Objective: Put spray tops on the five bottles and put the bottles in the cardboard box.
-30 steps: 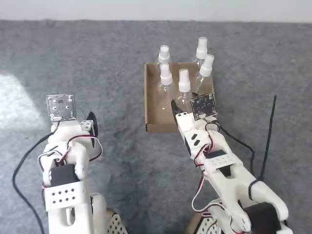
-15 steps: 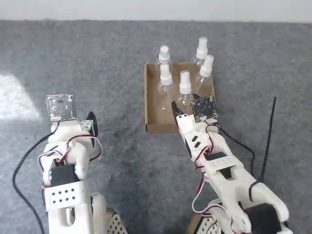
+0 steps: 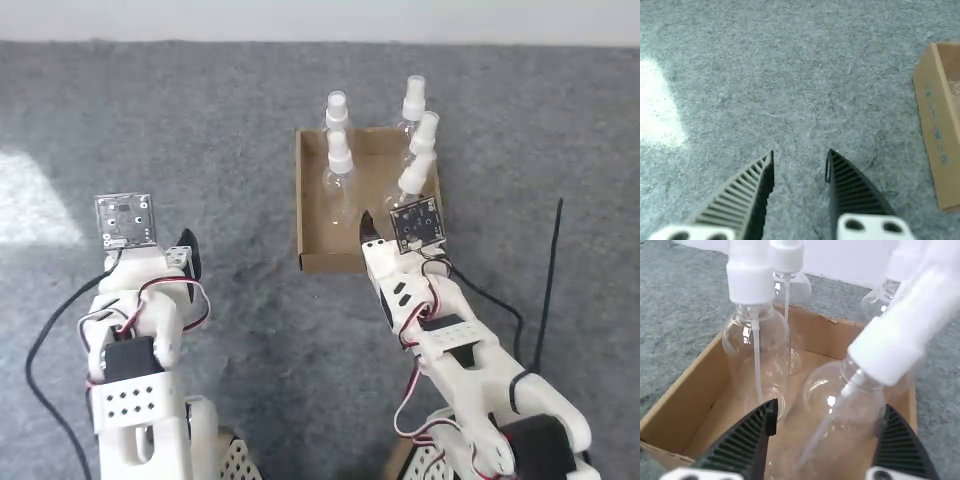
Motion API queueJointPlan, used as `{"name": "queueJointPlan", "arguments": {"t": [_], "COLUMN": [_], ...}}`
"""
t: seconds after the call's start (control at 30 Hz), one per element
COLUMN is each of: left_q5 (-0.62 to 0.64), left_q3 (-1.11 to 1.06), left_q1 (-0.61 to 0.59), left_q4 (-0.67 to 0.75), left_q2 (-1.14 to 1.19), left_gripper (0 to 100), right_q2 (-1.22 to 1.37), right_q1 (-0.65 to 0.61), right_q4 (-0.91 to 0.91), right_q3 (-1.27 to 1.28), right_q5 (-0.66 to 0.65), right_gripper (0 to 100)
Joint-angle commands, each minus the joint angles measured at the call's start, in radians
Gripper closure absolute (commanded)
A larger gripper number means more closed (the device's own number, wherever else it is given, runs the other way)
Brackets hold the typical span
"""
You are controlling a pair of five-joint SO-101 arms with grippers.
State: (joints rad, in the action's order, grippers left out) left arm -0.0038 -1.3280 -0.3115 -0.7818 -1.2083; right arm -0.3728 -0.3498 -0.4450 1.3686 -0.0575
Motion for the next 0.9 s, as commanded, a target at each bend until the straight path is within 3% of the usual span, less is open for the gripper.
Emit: {"name": "queueJointPlan", "arguments": {"t": [0.0, 0.3, 0.77, 0.87], "left_q5": [0.011, 0.011, 0.011, 0.011], "left_q3": [0.007, 0.007, 0.007, 0.007], "left_q1": [0.000, 0.000, 0.000, 0.000], "left_q4": [0.028, 0.029, 0.029, 0.029], "left_q2": [-0.014, -0.014, -0.014, -0.014], "left_gripper": [85, 85, 85, 85], "right_q2": [-0.013, -0.015, -0.054, -0.156], "right_q1": [0.002, 0.002, 0.008, 0.005], "right_q4": [-0.013, -0.012, -0.002, 0.091], "right_q3": [-0.014, -0.020, -0.012, -0.012], "right_q5": [-0.015, -0.086, -0.094, -0.094], "right_gripper": [74.2, 74.2, 74.3, 74.4]}}
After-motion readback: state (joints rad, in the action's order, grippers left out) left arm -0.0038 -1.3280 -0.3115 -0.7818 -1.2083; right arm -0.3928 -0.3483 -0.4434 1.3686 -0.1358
